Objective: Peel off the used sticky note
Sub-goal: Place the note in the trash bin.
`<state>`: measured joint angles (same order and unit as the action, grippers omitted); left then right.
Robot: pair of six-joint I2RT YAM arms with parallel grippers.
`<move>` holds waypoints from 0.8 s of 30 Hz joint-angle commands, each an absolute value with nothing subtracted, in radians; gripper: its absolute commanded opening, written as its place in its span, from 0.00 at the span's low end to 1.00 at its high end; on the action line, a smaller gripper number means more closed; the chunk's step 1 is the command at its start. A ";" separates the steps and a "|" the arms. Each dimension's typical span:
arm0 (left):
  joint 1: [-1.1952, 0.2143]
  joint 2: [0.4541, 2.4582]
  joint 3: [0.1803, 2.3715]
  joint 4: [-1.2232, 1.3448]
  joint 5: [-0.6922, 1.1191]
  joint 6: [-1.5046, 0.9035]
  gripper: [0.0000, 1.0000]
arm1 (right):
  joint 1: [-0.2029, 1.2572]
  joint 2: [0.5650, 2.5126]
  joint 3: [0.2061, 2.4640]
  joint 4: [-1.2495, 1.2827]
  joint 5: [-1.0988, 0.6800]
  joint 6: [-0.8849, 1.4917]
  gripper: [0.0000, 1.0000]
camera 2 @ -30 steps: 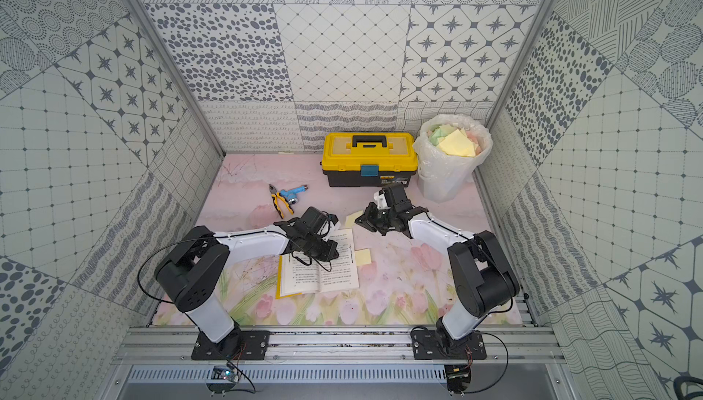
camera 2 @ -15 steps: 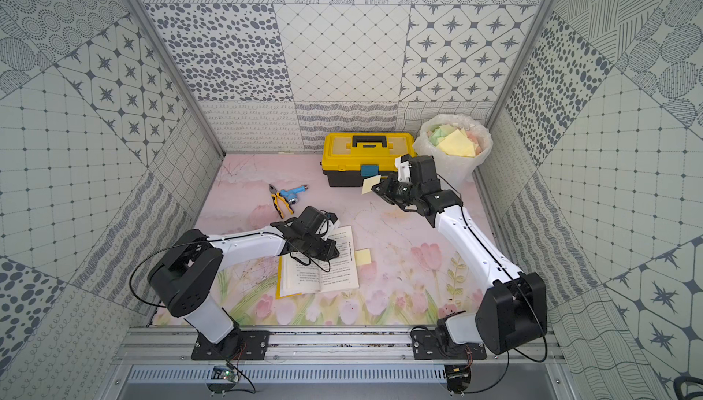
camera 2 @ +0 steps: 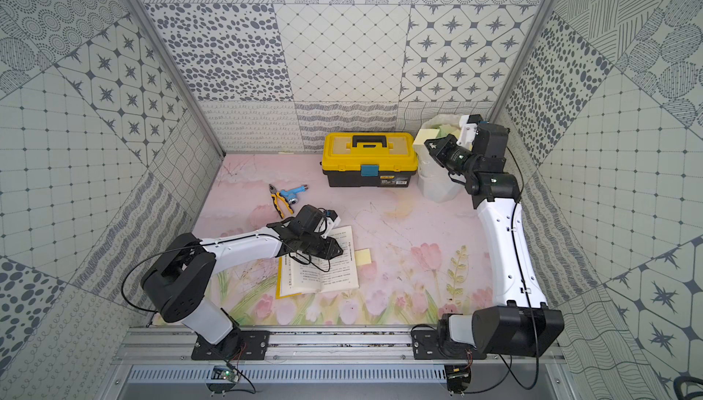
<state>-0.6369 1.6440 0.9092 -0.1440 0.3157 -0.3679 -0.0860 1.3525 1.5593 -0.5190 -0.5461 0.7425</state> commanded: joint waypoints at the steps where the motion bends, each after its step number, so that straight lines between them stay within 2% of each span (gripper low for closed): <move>1: -0.639 1.627 0.905 -0.105 0.356 -0.379 0.27 | -0.151 1.411 1.620 -0.515 -0.557 0.728 0.00; 6: -0.640 1.614 0.902 -0.101 0.358 -0.380 0.29 | -0.224 1.497 1.685 -0.522 -0.559 0.742 0.00; 15: -0.639 1.594 0.897 -0.102 0.358 -0.374 0.30 | -0.265 1.647 1.775 -0.582 -0.509 0.698 0.02; 19: -0.639 1.585 0.896 -0.101 0.355 -0.373 0.30 | -0.272 1.707 1.824 -0.638 -0.483 0.667 0.09; 24: -0.639 1.572 0.890 -0.102 0.349 -0.373 0.30 | -0.273 1.740 1.896 -0.709 -0.450 0.646 0.30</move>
